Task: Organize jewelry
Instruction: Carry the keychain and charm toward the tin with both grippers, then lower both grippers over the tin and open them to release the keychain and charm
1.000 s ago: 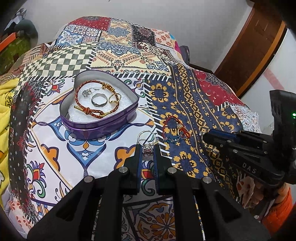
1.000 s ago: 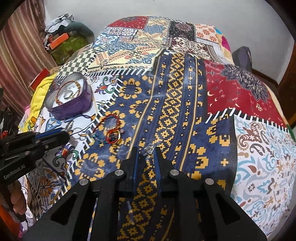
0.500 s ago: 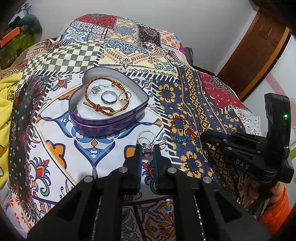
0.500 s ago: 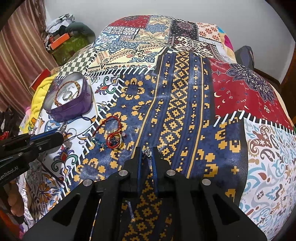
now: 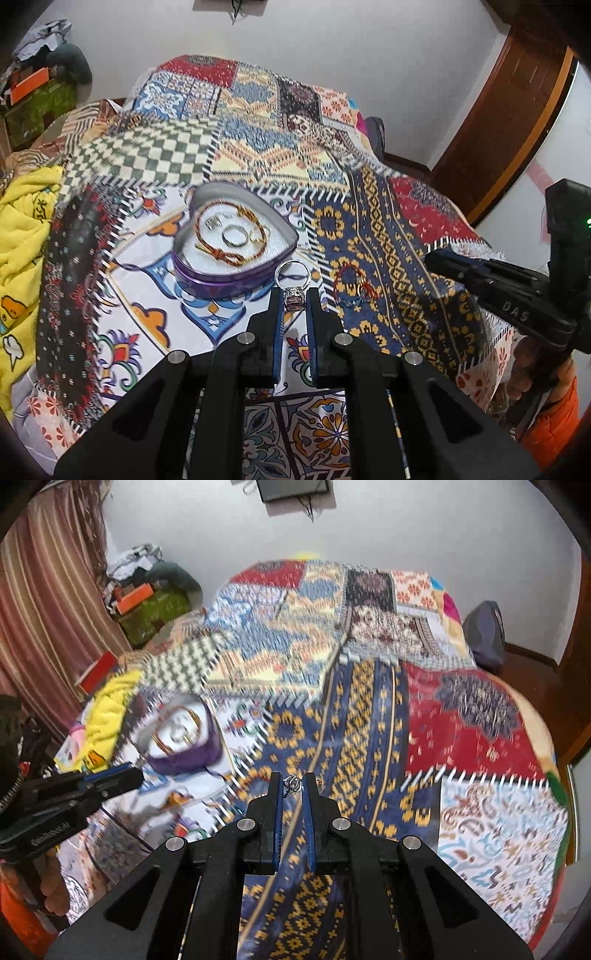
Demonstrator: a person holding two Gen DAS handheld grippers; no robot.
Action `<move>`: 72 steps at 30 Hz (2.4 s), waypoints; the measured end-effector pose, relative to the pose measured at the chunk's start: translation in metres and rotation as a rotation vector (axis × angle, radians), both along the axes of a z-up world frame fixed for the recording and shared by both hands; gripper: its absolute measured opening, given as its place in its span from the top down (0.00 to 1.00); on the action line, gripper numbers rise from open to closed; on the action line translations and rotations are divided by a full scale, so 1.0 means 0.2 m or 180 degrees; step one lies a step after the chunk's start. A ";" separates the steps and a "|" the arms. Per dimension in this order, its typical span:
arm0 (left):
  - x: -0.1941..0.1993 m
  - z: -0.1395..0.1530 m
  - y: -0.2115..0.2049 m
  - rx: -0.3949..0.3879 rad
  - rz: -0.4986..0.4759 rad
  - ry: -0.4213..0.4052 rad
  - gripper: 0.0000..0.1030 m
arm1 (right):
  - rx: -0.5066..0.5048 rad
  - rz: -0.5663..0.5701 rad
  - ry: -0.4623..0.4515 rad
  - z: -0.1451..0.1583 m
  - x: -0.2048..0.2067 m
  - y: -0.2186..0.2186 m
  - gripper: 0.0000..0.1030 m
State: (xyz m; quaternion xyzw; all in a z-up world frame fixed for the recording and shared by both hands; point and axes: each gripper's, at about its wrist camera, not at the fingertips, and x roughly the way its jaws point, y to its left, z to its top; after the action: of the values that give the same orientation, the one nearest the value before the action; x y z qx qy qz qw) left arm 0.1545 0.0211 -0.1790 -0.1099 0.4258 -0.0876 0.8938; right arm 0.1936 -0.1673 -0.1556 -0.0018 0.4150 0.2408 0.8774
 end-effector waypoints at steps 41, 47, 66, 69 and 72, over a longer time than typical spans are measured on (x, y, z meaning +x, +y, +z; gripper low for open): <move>0.16 -0.01 0.23 0.0129 0.0219 -0.0159 0.90 | 0.0330 0.0728 0.0012 0.01 0.20 0.59 0.91; 0.21 -0.05 0.23 0.0147 0.0180 -0.0124 0.90 | 0.0281 0.0764 0.0115 -0.04 0.27 0.63 0.91; 0.23 -0.06 0.22 0.0222 0.0159 -0.0109 0.90 | 0.0148 0.0786 0.0362 -0.16 0.32 0.64 0.91; 0.22 -0.05 0.22 0.0214 0.0163 -0.0100 0.90 | 0.0128 0.0797 0.0375 -0.15 0.31 0.64 0.90; 0.21 -0.03 0.23 0.0226 0.0174 -0.0108 0.90 | 0.0118 0.0785 0.0320 -0.12 0.30 0.62 0.83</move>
State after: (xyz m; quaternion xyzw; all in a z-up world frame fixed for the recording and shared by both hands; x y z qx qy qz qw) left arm 0.1969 0.0666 -0.1853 -0.0882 0.4103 -0.0499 0.9063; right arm 0.2534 -0.0434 -0.1794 -0.0245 0.4505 0.3542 0.8191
